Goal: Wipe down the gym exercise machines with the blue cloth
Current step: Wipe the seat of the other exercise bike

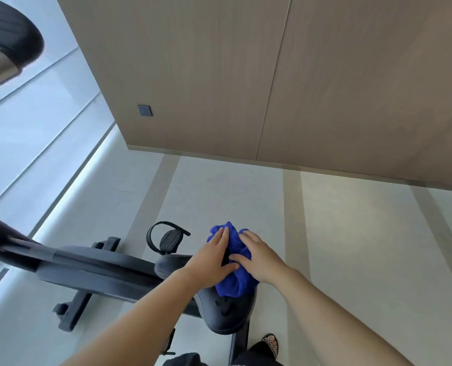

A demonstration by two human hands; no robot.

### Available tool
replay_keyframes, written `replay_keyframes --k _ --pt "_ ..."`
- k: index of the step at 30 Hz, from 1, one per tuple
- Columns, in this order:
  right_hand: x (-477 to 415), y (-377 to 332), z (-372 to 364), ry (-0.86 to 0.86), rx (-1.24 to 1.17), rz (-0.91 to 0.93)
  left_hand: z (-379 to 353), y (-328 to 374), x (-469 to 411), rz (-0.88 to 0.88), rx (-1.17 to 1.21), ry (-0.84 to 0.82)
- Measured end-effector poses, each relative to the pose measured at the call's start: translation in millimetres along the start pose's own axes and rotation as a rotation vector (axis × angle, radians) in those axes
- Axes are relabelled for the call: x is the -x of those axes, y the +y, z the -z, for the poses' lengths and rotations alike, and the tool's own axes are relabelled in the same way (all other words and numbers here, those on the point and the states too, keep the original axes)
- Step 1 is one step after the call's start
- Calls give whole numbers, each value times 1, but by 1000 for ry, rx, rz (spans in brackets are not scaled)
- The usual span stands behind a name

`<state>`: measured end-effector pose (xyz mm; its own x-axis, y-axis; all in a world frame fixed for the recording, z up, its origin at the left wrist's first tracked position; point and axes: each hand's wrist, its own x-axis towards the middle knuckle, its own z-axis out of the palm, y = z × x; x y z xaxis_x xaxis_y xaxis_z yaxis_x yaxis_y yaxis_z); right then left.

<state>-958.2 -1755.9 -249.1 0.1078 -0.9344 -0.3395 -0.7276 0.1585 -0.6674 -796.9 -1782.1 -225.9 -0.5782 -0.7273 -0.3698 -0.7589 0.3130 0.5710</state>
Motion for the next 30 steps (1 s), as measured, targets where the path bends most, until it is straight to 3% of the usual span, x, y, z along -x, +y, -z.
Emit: replay_keyframes --k 5,13,21,30 --pt "-14 5 7 1 -48 14 28 22 -28 111 -124 -165" --pt "-31 18 19 -20 -33 38 29 40 -46 198 -191 -163" --pt "-23 14 17 41 -87 -1 12 24 -27 118 -63 55" --pt "18 -11 -12 175 33 -123 13 -11 15 -58 -139 16"
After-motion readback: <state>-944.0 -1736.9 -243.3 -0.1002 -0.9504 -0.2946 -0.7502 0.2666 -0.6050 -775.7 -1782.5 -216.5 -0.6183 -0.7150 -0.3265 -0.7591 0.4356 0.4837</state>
